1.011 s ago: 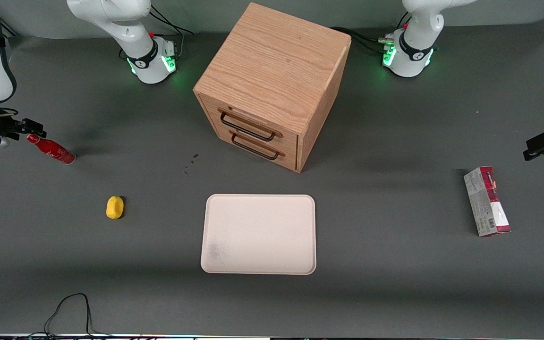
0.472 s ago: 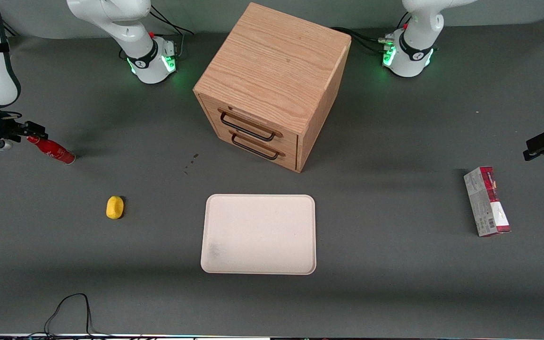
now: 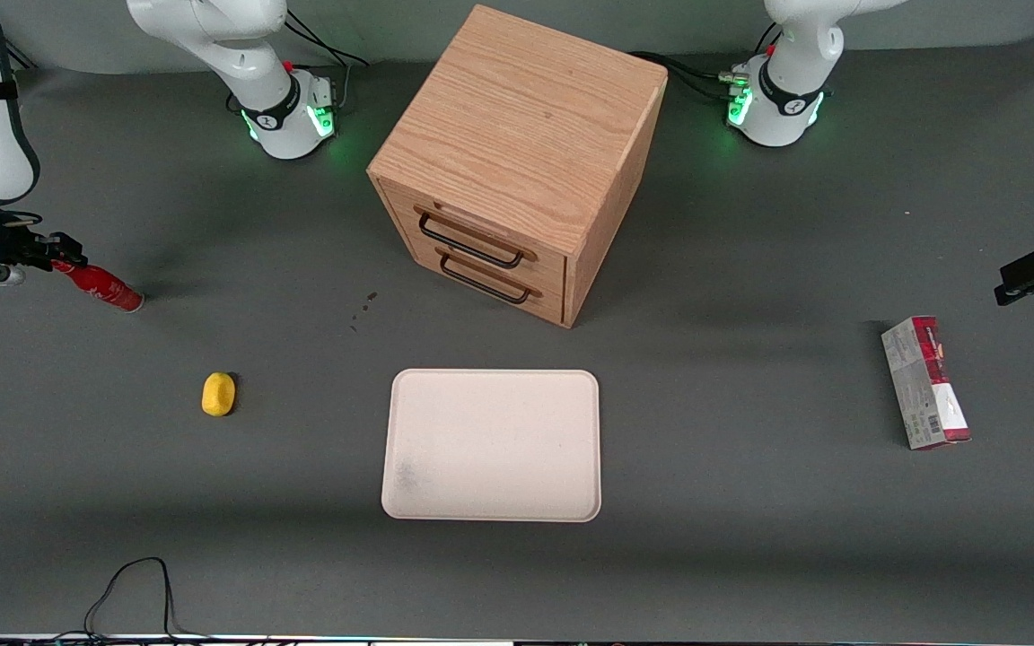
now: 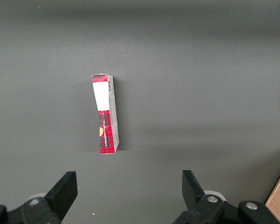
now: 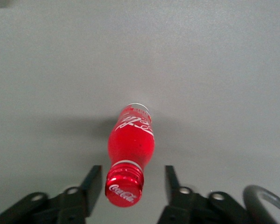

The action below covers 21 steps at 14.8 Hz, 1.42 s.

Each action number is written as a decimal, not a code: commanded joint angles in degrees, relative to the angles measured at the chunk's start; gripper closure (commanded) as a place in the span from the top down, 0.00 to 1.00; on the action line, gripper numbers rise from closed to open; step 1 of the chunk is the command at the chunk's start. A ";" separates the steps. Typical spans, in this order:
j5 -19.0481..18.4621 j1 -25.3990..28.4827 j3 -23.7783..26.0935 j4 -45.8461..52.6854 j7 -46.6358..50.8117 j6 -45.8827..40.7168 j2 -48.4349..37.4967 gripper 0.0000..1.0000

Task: Place coke bottle on tray
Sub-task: 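Lower the open right gripper over the bottle neck and close on it, then lift the bottle with the right gripper off the table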

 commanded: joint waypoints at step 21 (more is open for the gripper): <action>1.60 6.22 2.14 58.18 -2.34 -58.20 -0.64 0.00</action>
